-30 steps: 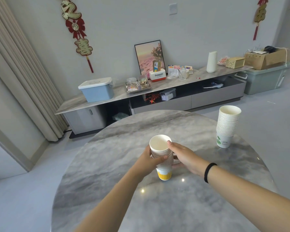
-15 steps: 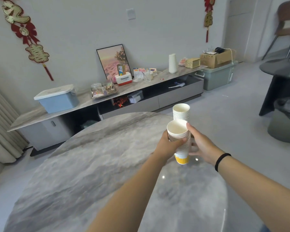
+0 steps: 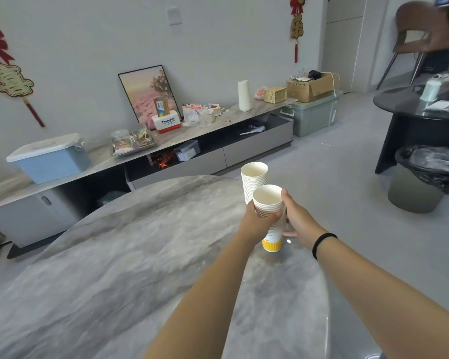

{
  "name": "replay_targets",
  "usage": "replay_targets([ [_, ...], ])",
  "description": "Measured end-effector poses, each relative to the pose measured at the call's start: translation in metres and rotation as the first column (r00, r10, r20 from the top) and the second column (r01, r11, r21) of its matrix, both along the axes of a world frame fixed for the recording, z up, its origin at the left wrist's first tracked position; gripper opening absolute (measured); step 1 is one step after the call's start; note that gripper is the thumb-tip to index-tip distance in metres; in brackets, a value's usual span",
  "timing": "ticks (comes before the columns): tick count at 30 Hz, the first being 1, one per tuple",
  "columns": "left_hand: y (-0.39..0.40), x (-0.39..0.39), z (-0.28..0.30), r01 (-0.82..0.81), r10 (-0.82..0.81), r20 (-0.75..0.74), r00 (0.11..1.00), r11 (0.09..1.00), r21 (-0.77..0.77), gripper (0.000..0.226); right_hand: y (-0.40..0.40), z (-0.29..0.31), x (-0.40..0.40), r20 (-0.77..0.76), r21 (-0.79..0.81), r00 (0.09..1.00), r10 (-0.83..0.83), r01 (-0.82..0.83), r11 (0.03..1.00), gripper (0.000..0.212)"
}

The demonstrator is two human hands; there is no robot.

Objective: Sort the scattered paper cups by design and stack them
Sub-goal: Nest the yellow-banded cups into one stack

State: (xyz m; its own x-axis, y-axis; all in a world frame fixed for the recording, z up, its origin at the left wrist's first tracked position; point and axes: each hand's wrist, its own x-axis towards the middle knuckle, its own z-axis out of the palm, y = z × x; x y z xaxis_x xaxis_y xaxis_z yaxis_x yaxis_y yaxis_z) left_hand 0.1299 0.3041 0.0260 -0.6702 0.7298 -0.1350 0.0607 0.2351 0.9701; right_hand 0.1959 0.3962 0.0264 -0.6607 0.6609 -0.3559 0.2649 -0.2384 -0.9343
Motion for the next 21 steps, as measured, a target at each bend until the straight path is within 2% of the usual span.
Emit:
replay_targets([
  [5, -0.001, 0.001, 0.0, -0.017, 0.016, -0.008, 1.0, 0.998, -0.059, 0.066, -0.002, 0.0, -0.003, 0.035, 0.015, 0.999, -0.029, 0.028, 0.999, 0.055],
  [8, 0.008, -0.009, -0.019, -0.019, 0.018, -0.013, 1.0, 0.997, -0.079, 0.081, -0.006, 0.002, -0.002, -0.003, 0.07, 1.0, -0.01, 0.01, 0.997, 0.054],
  [11, 0.017, -0.025, -0.043, -0.009, 0.008, -0.02, 1.0, 0.996, -0.086, 0.086, -0.008, 0.005, -0.001, -0.053, 0.21, 0.998, 0.018, -0.006, 0.978, 0.051],
  [14, -0.009, 0.001, 0.003, 0.001, -0.008, -0.05, 0.999, 0.991, -0.136, 0.081, -0.01, 0.006, 0.0, -0.052, 0.382, 0.999, 0.004, 0.016, 0.924, 0.047],
  [16, -0.025, 0.011, 0.028, -0.015, 0.0, -0.087, 0.996, 0.985, -0.173, 0.074, -0.01, 0.011, 0.002, -0.008, 0.541, 0.998, -0.058, 0.053, 0.84, 0.048],
  [18, -0.037, 0.008, 0.039, -0.041, 0.004, -0.2, 0.98, 0.982, -0.183, 0.071, -0.013, 0.023, 0.003, 0.012, 0.719, 0.994, -0.106, 0.065, 0.692, 0.049],
  [21, -0.053, -0.009, 0.052, -0.084, -0.013, -0.438, 0.899, 0.976, -0.202, 0.07, -0.021, 0.044, -0.004, -0.009, 0.853, 1.0, -0.017, 0.016, 0.521, 0.042],
])
